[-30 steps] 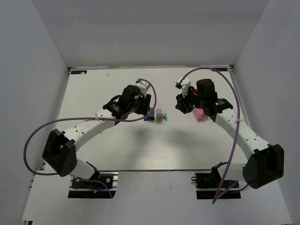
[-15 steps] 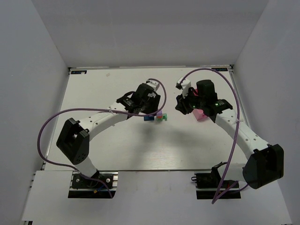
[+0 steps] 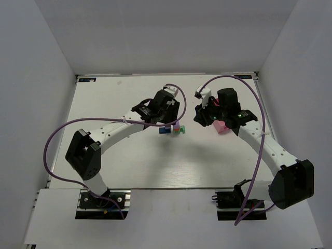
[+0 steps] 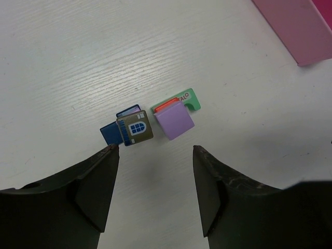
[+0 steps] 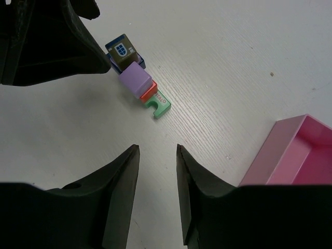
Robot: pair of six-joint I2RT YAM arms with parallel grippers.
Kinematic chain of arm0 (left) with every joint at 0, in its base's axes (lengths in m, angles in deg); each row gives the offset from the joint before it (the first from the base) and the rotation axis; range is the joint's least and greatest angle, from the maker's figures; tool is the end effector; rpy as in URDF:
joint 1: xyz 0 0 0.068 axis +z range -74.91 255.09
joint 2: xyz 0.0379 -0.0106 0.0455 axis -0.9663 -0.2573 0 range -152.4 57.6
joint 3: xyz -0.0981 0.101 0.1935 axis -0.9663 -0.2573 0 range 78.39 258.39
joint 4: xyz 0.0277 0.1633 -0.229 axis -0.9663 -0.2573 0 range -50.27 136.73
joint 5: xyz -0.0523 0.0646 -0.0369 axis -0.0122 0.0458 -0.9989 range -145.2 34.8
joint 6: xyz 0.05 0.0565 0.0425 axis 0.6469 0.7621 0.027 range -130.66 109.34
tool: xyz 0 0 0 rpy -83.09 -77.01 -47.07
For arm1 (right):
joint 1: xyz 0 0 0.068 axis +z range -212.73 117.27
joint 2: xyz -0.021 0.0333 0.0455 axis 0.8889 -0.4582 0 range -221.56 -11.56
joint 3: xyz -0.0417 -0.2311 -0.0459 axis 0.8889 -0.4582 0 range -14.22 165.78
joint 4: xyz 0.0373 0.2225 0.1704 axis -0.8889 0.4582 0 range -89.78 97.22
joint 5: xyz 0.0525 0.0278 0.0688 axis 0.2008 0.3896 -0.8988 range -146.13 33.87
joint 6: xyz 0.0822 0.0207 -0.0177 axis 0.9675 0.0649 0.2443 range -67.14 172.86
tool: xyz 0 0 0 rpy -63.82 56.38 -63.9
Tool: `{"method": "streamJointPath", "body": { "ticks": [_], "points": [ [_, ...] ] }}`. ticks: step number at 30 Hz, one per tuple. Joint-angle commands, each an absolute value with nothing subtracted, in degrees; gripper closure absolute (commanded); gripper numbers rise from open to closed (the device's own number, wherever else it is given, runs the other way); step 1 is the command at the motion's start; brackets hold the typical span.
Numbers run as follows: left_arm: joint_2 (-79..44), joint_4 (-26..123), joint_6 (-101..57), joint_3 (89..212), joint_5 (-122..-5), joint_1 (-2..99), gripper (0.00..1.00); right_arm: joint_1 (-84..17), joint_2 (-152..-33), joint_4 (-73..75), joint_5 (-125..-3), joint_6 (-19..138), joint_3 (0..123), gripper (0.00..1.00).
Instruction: Build the wood block tower
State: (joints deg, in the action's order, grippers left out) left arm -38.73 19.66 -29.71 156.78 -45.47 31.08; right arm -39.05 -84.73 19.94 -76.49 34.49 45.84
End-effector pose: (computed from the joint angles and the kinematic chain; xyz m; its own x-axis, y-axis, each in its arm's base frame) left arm 0.3138 -0.2852 0.2103 -0.6762 0.2061 -0.7073 0.4000 0.9090 -0.1175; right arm 0.3102 0.1650 0.2515 -0.2681 -0.4403 -0.8569 -0.7680 0.6347 -0.0858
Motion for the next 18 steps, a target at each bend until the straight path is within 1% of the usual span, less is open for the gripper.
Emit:
{"method": "streamJointPath", "body": {
  "ticks": [1,3,4,6,7,8,9,12,13,15,18],
  "points": [
    [-38.21,18.25,-31.14,158.63,-43.78,30.71,0.31,-39.26,-85.3,18.94,-78.71,35.54,45.99,0.59],
    [-37.24,18.25,-31.14,157.24,-43.78,30.19,0.31,-39.26,-85.56,19.12,-79.07,35.46,46.16,0.64],
    [-35.67,18.25,-31.14,156.44,-43.17,30.18,0.32,-39.35,-86.35,19.29,-79.5,35.54,46.25,0.72],
    [-34.08,18.25,-30.62,154.33,-40.81,30.18,0.34,-39.18,-86.79,19.55,-79.94,35.55,46.51,0.79],
    [-33.29,18.25,-30.61,153.72,-39.83,30.18,0.36,-39.18,-87.92,19.81,-80.29,35.37,46.69,0.86],
    [-31.8,17.64,-29.83,152.32,-37.91,30.7,0.37,-39.09,-88.37,20.51,-80.47,35.37,47.39,0.88],
    [-30.91,17.64,-29.82,151.35,-36.85,30.71,0.38,-39.26,-88.9,20.69,-80.56,35.2,47.48,0.88],
    [-26.44,19.56,-29.82,145.29,-33.51,31.41,0.47,-38.83,-92.31,21.31,-81.87,34.67,48.36,0.91],
    [-25.64,19.57,-29.82,144.58,-32.1,31.41,0.49,-38.91,-92.77,21.75,-82.31,34.58,48.54,0.91],
    [-25.02,19.57,-29.82,143.43,-29.9,31.93,0.5,-38.56,-95.04,22.71,-83.37,34.32,50.38,0.94],
    [-24.4,20.1,-29.3,142.81,-28.49,31.94,0.5,-38.74,-98.48,24.73,-84.16,34.32,53.62,0.96]
  ]
}}
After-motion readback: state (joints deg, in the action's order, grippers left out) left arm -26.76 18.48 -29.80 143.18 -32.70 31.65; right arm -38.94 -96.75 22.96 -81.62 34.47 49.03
